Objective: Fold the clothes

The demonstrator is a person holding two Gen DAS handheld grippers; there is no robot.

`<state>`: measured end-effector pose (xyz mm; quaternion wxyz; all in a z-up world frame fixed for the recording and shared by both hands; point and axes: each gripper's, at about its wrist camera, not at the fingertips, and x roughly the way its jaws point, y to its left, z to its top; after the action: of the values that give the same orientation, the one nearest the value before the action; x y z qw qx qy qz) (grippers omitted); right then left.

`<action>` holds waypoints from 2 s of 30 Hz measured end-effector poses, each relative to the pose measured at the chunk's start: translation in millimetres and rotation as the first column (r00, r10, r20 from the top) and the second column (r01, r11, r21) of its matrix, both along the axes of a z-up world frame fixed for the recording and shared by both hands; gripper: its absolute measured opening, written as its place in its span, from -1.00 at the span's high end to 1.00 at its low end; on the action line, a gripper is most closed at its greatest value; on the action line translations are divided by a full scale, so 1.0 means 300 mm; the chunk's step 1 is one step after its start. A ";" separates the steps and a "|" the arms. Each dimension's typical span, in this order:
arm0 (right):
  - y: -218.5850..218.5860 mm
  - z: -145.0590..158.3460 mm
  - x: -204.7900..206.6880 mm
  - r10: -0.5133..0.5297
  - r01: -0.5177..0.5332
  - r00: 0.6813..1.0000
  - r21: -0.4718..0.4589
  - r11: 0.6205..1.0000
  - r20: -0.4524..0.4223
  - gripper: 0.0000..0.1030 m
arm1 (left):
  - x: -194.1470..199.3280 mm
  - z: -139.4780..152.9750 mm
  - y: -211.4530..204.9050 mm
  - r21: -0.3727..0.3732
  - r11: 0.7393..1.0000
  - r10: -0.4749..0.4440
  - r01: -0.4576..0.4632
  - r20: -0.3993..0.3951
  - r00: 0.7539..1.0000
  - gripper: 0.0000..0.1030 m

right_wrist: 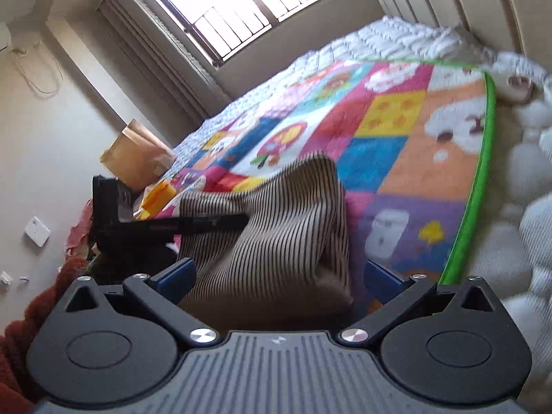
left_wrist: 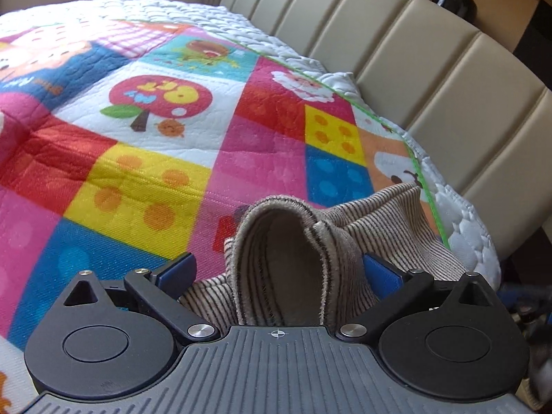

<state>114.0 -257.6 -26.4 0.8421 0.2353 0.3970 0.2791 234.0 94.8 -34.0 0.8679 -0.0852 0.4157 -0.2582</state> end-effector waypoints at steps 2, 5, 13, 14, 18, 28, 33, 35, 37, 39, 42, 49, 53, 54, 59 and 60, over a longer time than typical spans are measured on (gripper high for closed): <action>0.043 -0.061 -0.018 0.039 -0.039 0.997 0.000 0.999 -0.064 -0.81 | -0.005 0.001 0.002 -0.002 1.000 0.006 -0.006 -0.002 1.000 -1.00; 0.070 -0.097 -0.012 0.010 -0.009 0.998 0.019 1.000 -0.069 -0.64 | -0.018 0.009 0.003 0.008 1.000 0.010 -0.010 0.004 1.000 -1.00; 0.111 -0.062 0.151 -0.056 0.059 0.997 -0.058 0.997 0.060 -0.31 | -0.052 0.038 0.051 0.054 0.997 0.044 -0.046 0.035 0.998 -1.00; 0.114 -0.058 0.173 -0.057 0.063 0.995 -0.078 0.995 0.081 -0.31 | -0.060 0.048 0.056 0.068 0.997 0.041 -0.045 0.052 0.998 -1.00; 0.115 -0.060 0.274 -0.081 0.097 0.989 -0.125 0.987 0.127 -0.32 | -0.091 0.118 0.062 0.095 0.995 0.019 -0.032 0.137 0.990 -1.00; 0.057 -0.102 0.337 -0.185 0.189 0.980 -0.056 0.980 0.070 -0.49 | 0.015 0.017 0.009 0.019 1.000 -0.023 0.022 0.049 0.999 -1.00; 0.042 -0.101 0.314 -0.138 0.147 0.986 -0.102 0.984 0.093 -0.49 | -0.071 -0.036 0.016 -0.098 0.994 0.045 -0.042 0.031 0.998 -0.94; 0.052 -0.095 0.335 -0.129 0.139 0.987 -0.116 0.983 0.092 -0.49 | -0.119 -0.032 0.006 -0.125 0.991 0.054 -0.051 0.019 0.998 -0.91; 0.067 -0.088 0.365 -0.120 0.131 0.988 -0.133 0.982 0.093 -0.49 | -0.176 -0.028 -0.015 -0.132 0.990 0.050 -0.046 0.021 0.999 -0.91; 0.082 -0.081 0.394 -0.110 0.123 0.989 -0.149 0.981 0.094 -0.49 | -0.235 -0.027 -0.028 -0.136 0.990 0.048 -0.044 0.028 0.998 -0.91; 0.137 -0.061 0.446 -0.079 0.096 0.992 -0.184 0.978 0.095 -0.49 | -0.302 -0.030 -0.037 -0.187 0.982 0.041 -0.039 0.010 0.999 -0.92; 0.253 0.021 0.442 0.000 0.088 0.974 -0.376 0.922 0.228 -0.49 | -0.417 0.013 -0.027 -0.208 0.975 0.091 -0.078 0.051 0.995 -0.95; 0.249 0.078 0.301 0.050 0.093 0.942 -0.404 0.910 0.331 -0.55 | -0.422 0.037 0.035 -0.190 0.966 0.191 -0.174 0.075 0.979 -0.99; 0.254 0.093 0.259 0.074 0.090 0.929 -0.416 0.905 0.363 -0.55 | -0.421 0.043 0.044 -0.182 0.965 0.207 -0.190 0.078 0.975 -0.99; 0.318 0.121 0.059 0.222 0.029 0.839 -0.449 0.893 0.496 -0.55 | -0.426 0.075 0.077 -0.146 0.960 0.254 -0.238 0.102 0.962 -1.00; 0.327 0.096 0.055 0.231 0.019 0.846 -0.461 0.887 0.481 -0.55 | -0.422 0.079 0.077 -0.141 0.959 0.261 -0.245 0.107 0.959 -1.00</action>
<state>130.7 -159.4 2.4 0.9316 -0.0729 0.2192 0.2805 107.4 117.7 -10.2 0.9109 -0.1762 0.3291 -0.1756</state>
